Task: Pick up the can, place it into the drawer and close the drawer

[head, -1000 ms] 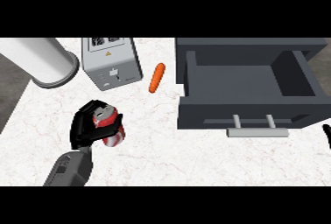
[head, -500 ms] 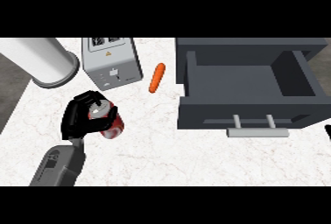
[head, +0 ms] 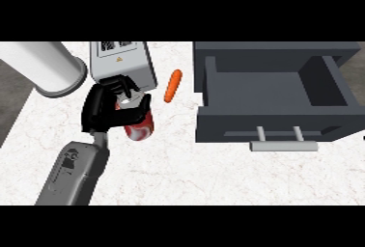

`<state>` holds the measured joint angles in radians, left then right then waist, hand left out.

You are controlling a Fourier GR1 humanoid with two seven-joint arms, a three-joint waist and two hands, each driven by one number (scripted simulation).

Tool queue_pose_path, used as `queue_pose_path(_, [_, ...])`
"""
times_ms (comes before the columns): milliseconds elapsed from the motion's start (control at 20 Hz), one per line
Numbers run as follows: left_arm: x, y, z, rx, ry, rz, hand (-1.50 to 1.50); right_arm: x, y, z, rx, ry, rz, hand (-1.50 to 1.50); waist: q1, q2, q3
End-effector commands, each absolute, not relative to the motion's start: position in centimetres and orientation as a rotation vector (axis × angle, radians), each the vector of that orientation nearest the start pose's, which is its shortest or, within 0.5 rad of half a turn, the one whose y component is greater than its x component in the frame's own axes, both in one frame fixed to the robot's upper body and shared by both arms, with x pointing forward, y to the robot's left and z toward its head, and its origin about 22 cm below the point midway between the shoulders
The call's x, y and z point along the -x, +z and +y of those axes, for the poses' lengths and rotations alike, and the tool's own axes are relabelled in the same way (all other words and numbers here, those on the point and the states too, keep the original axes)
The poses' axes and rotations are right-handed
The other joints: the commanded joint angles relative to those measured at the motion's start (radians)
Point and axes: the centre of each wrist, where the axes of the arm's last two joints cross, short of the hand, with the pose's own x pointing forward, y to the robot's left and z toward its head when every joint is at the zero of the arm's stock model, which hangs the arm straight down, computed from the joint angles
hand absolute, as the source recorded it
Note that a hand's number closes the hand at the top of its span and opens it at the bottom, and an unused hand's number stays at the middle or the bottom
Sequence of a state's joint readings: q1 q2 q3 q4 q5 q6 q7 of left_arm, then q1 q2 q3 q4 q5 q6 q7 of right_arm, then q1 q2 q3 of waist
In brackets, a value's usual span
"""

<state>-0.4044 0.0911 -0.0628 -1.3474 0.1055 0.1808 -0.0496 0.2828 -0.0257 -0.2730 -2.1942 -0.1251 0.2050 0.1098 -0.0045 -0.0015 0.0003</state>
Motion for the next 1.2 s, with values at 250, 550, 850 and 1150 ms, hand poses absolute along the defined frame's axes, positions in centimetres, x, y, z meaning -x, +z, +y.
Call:
queue_pose_path(250, [-33.6,13.2,10.2,0.080,-0.120,-1.766,1.50,-13.8,11.0,-30.5,0.199,-0.034,-1.844,-1.50,-0.005,-0.001,0.000])
queue_pose_path(550, [-37.5,16.4,7.4,0.041,-0.145,-1.815,1.50,-14.5,11.0,-31.7,0.181,-0.026,-1.831,-1.50,-0.019,0.004,0.000])
queue_pose_path(850, [-37.6,21.7,3.6,0.037,-0.169,-1.821,1.50,-14.1,9.9,-30.5,0.196,-0.029,-1.834,-1.50,-0.016,0.002,0.000])
queue_pose_path(1150, [-39.1,23.8,1.0,0.017,-0.168,-1.814,1.50,-15.2,8.8,-30.7,0.207,-0.032,-1.834,-1.50,-0.023,0.006,0.001])
